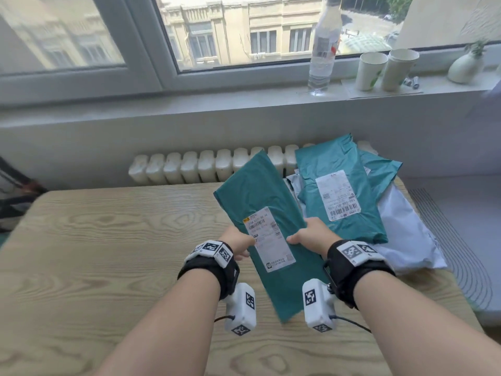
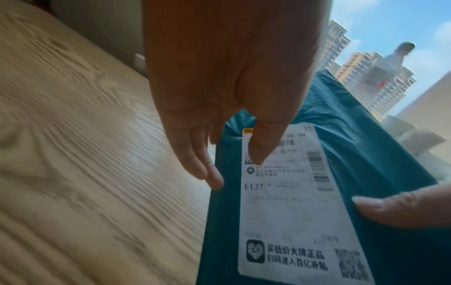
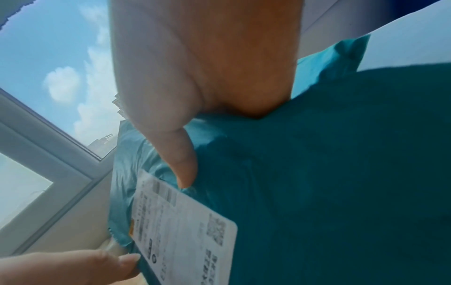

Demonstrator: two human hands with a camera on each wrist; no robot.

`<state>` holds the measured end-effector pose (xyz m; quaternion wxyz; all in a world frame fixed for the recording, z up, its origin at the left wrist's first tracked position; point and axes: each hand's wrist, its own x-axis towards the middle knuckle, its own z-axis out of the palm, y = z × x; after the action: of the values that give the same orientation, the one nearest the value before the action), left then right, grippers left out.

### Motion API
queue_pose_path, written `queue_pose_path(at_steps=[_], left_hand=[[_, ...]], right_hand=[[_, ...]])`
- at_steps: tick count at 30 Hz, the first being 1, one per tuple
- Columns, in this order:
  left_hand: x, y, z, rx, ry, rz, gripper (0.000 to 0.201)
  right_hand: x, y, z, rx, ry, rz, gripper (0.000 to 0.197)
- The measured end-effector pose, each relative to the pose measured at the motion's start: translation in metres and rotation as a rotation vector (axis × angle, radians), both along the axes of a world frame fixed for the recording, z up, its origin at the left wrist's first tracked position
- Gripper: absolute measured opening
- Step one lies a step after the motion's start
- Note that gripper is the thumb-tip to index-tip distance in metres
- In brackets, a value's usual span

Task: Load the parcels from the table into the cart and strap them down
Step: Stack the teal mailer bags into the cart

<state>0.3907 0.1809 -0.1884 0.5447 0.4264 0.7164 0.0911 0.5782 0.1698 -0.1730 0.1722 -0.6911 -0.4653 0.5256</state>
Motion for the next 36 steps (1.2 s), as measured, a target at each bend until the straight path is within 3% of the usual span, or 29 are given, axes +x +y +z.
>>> queue_pose_path(at_steps=[4, 8, 16, 29, 36], left_hand=[[-0.034, -0.006, 0.004, 0.019, -0.123, 0.206, 0.043], [-0.067, -0.018, 0.015, 0.025, -0.265, 0.282, 0.029], [-0.165, -0.071, 0.027, 0.032, -0.425, 0.445, 0.011], [-0.349, -0.174, 0.031, 0.249, -0.533, 0.774, 0.028], [-0.446, -0.224, 0.035, 0.355, -0.508, 0.953, 0.024]], right_hand=[[-0.028, -0.001, 0.014, -0.003, 0.036, 0.006, 0.026], [-0.06, -0.008, 0.029, -0.011, 0.039, 0.028, 0.014], [-0.158, -0.044, 0.046, 0.026, 0.025, 0.132, 0.02], [-0.349, -0.114, 0.059, 0.098, 0.019, 0.321, 0.016], [-0.437, -0.143, 0.06, 0.134, 0.015, 0.374, 0.017]])
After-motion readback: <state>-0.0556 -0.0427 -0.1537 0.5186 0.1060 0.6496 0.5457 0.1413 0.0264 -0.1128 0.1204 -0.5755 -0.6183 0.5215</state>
